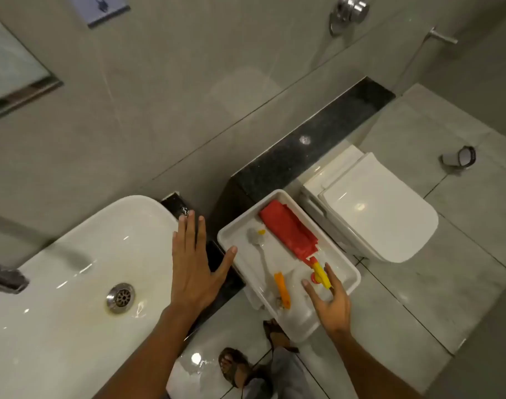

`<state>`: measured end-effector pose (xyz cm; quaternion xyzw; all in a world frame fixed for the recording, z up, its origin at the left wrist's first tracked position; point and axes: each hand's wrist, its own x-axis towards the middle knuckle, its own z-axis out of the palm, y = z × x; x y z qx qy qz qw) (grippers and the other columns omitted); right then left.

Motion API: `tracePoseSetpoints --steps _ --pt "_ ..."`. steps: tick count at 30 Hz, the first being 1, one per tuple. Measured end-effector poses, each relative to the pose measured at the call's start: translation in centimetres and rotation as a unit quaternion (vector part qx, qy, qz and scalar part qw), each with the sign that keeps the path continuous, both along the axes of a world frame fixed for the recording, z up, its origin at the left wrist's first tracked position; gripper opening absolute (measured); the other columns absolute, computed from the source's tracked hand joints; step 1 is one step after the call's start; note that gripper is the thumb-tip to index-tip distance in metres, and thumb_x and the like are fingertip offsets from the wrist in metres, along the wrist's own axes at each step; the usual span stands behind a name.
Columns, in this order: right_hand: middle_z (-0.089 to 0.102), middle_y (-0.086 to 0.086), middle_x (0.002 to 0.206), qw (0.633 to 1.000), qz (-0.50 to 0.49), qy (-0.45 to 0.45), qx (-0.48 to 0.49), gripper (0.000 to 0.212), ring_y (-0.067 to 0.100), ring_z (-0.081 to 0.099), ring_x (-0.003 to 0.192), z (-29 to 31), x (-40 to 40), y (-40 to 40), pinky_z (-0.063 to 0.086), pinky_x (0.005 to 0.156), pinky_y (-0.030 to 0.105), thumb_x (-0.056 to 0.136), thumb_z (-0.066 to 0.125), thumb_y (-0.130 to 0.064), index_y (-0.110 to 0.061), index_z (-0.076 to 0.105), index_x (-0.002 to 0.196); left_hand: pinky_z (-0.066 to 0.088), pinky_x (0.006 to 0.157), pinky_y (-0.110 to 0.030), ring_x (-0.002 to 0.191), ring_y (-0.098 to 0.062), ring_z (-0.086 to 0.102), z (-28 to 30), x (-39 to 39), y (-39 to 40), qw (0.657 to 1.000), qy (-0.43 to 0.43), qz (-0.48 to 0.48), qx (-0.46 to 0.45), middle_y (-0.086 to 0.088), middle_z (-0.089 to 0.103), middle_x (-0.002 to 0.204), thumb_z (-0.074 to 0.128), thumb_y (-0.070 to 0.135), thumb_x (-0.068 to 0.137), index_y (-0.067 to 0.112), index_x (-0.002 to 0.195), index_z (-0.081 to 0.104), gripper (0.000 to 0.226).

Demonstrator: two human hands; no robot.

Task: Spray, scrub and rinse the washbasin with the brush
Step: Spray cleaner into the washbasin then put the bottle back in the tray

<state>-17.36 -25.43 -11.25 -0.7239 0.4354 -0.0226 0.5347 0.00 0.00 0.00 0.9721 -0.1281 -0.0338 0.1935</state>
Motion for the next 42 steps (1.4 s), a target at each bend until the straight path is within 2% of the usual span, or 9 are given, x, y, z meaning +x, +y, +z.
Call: tracePoseSetpoints --steps 8,12,14,16,22,27,30,35,42 --pt "0.071 -0.024 0.111 0.995 -0.028 -0.083 -0.038 0.051 -0.007 0.068 0.106 -2.9 5.4 -0.2 0.054 0.091 0.015 0.093 0.079 -0.04 -0.026 0.067 0.141 -0.007 0.134 -0.045 0.166 -0.012 -0.018 0.1 0.0 -0.1 1.0 0.007 -0.006 0.004 0.005 -0.008 0.181 0.037 0.079 0.099 0.024 0.173 0.011 0.096" --pt "0.076 0.003 0.103 0.988 -0.009 -0.103 -0.115 0.029 0.023 0.074 0.096 -4.1 6.6 -0.1 0.062 0.083 0.042 0.1 0.071 -0.026 -0.008 0.074 0.122 -0.005 0.135 -0.048 0.166 -0.012 -0.018 0.2 -0.1 -0.2 1.0 0.013 -0.005 -0.01 0.005 -0.006 0.181 0.04 0.076 0.099 0.025 0.173 0.013 0.094" --pt "0.076 0.007 0.111 0.985 0.003 -0.131 -0.112 0.026 0.023 0.073 0.104 -4.2 7.1 -0.1 0.061 0.09 0.031 0.102 0.067 -0.024 -0.007 0.075 0.12 -0.005 0.135 -0.05 0.166 -0.012 -0.017 0.2 0.0 -0.2 1.0 0.013 -0.005 -0.013 0.005 -0.006 0.181 0.041 0.075 0.099 0.025 0.172 0.013 0.093" --pt "0.076 0.008 0.115 0.985 0.011 -0.143 -0.099 0.035 0.019 0.072 0.107 -3.6 7.7 0.1 0.055 0.089 0.014 0.101 0.063 -0.034 -0.009 0.074 0.123 -0.005 0.135 -0.05 0.166 -0.013 -0.017 0.2 0.0 -0.2 1.0 0.016 -0.002 -0.013 0.005 -0.006 0.181 0.042 0.075 0.099 0.026 0.172 0.013 0.093" --pt "0.072 -0.024 0.101 0.973 0.035 -0.217 -0.068 0.014 -0.004 0.069 0.092 0.3 9.8 1.4 0.06 0.079 0.026 0.104 0.065 -0.032 -0.039 0.07 0.115 -0.004 0.135 -0.052 0.167 -0.016 -0.017 -0.3 0.2 0.3 1.0 0.002 -0.008 -0.004 0.004 -0.007 0.181 0.038 0.08 0.099 0.026 0.173 0.012 0.095" --pt "0.073 -0.026 0.098 0.951 0.085 -0.289 -0.072 0.012 0.0 0.071 0.092 7.6 11.2 3.3 0.059 0.083 0.02 0.106 0.058 -0.044 -0.047 0.07 0.105 0.002 0.135 -0.054 0.168 -0.021 -0.011 -0.6 0.1 0.7 1.0 -0.011 -0.023 0.014 -0.003 -0.003 0.182 0.034 0.079 0.1 0.02 0.173 0.013 0.096" --pt "0.077 -0.001 0.095 0.946 0.141 -0.284 -0.067 0.029 0.014 0.073 0.089 10.2 11.7 4.6 0.062 0.082 0.031 0.106 0.057 -0.039 -0.019 0.077 0.1 0.002 0.135 -0.051 0.168 -0.018 -0.012 0.2 0.1 1.2 0.999 -0.006 -0.031 0.009 0.0 -0.005 0.182 0.032 0.081 0.101 0.023 0.173 0.007 0.096" --pt "0.078 -0.004 0.091 0.939 0.181 -0.288 -0.048 0.05 0.013 0.074 0.088 16.2 11.2 7.4 0.056 0.078 0.013 0.103 0.05 -0.062 -0.023 0.079 0.09 -0.003 0.134 -0.042 0.168 -0.016 -0.007 2.6 -1.0 4.2 0.999 -0.027 0.003 -0.022 0.002 -0.003 0.182 0.029 0.079 0.103 0.026 0.172 0.003 0.091" --pt "0.076 0.008 0.086 0.903 0.306 -0.298 0.042 0.044 0.027 0.074 0.086 21.2 8.7 15.0 0.059 0.085 0.044 0.108 0.053 -0.046 -0.016 0.075 0.084 0.004 0.134 -0.042 0.168 -0.018 0.003 3.6 -5.3 14.1 0.99 -0.023 0.128 -0.048 0.003 0.007 0.181 0.028 0.077 0.104 0.026 0.172 0.012 0.086"
